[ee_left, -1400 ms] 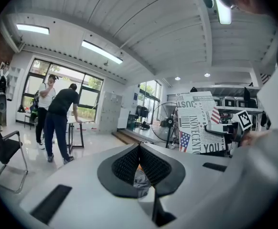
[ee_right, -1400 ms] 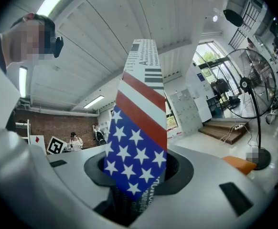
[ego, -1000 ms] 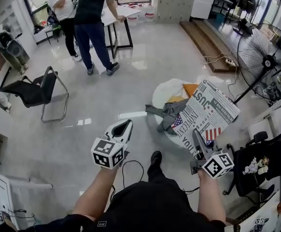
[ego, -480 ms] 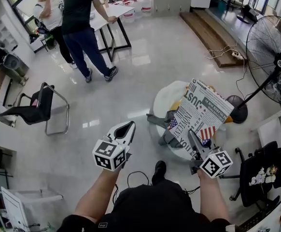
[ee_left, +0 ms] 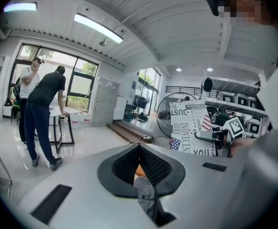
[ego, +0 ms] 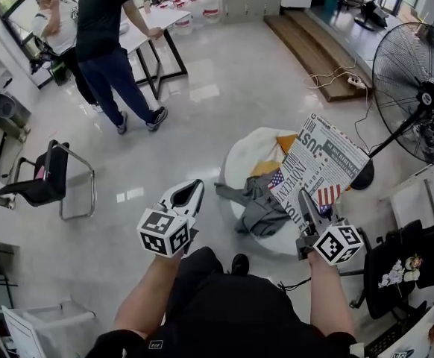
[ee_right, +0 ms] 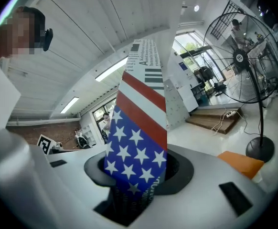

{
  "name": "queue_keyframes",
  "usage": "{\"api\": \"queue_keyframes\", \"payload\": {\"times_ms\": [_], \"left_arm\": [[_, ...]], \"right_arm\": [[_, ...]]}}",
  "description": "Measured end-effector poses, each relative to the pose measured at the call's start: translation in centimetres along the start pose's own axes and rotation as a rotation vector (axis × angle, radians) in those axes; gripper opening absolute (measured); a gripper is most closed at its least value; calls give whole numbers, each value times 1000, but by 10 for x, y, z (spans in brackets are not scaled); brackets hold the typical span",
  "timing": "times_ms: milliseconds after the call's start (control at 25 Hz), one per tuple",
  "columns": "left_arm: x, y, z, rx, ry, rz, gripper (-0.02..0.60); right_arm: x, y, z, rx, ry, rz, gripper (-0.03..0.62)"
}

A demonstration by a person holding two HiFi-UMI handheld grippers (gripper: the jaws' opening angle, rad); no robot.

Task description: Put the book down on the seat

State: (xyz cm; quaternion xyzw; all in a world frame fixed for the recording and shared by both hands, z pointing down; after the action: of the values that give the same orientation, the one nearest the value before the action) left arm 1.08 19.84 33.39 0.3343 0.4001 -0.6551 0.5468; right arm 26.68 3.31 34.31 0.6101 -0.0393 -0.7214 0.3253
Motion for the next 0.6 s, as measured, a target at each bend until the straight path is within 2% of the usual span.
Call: {"api": "queue_keyframes", "payload": {"times_ms": [160,280,440,600], "left_arm": [[10,-18,31,-44,-2,4,3],[17,-47,54,-76,-9,0,3],[35,-106,85,-120,-20,7,3],[60,-175,111,-177,-47,58,3]], "right_arm": [[1,21,15,-76,-4,35,173],[2,26,40,-122,-8,47,173],[9,21,94,-182,-4,53,173],[15,-5,162,-229,-4,84,173]]}}
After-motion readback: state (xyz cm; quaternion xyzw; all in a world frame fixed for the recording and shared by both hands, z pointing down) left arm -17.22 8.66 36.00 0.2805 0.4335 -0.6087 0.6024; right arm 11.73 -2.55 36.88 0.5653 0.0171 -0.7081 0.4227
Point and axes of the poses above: the fingertips, and each gripper's own axes: z forward along the fingers, y to its right, x out of its top, the point moved 3 cm from there along -z, backward along the fingers, and after that the axes turned 9 degrees about -y, right-handed, at the moved point
